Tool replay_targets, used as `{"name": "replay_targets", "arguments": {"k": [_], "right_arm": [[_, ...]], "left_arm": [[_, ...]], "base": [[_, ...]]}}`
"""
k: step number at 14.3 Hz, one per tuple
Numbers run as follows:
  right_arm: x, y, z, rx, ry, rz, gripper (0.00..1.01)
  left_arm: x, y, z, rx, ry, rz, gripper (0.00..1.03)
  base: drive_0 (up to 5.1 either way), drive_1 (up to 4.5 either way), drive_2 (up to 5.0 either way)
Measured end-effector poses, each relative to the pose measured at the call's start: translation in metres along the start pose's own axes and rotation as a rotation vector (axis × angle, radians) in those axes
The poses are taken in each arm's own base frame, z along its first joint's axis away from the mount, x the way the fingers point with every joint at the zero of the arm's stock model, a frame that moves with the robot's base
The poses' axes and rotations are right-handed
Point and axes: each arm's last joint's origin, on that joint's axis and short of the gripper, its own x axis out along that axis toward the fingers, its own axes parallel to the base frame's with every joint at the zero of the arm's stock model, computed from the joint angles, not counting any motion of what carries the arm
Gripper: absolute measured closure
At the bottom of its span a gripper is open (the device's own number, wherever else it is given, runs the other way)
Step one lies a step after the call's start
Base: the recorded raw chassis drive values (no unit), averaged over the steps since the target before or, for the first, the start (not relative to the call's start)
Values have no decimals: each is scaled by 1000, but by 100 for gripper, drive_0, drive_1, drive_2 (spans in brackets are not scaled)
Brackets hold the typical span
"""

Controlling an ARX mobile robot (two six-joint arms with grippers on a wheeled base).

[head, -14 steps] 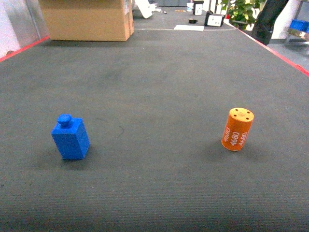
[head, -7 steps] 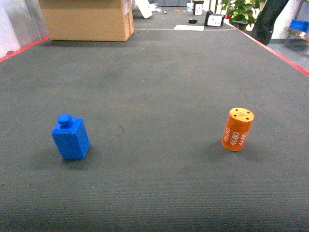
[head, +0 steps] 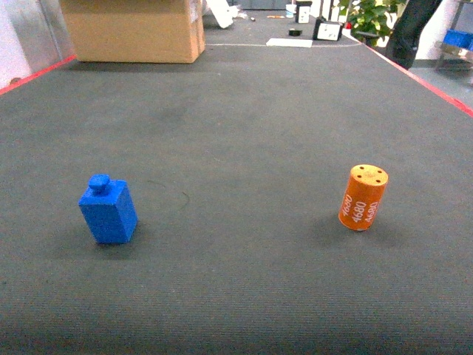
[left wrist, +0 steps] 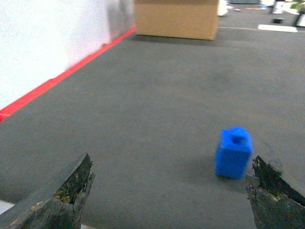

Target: Sort blue parts and orange caps into right shelf containers

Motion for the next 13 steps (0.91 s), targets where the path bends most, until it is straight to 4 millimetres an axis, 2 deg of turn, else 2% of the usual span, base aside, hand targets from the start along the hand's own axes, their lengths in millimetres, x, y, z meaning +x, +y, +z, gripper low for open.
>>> {"name": "replay_targets", "arguments": {"k": [1,3,4,6,9,13], "right_arm": [[10,8,11,6,-32,-7,3],[44,29,35,30,-88,45,3],[88,46,44,53,-80,85,3],[137,65,33,33,18,94,3],[169,78,17,28,99,105,3],[195,90,13,68,138,120,3]], "left_arm": [[13,-3,7,-15,-11,100,5],[49,-21,26,-62,-49,47,5],[87,-45,27,-50,0,-49,5],[121,-67,16,-12,97,-118,5],[147,-82,4,3,163,-165,5],[172,-97,-18,7,249,-200,5]], "base": [[0,0,0],[0,0,0],[0,0,0],[0,0,0],[0,0,0],[0,0,0]]}}
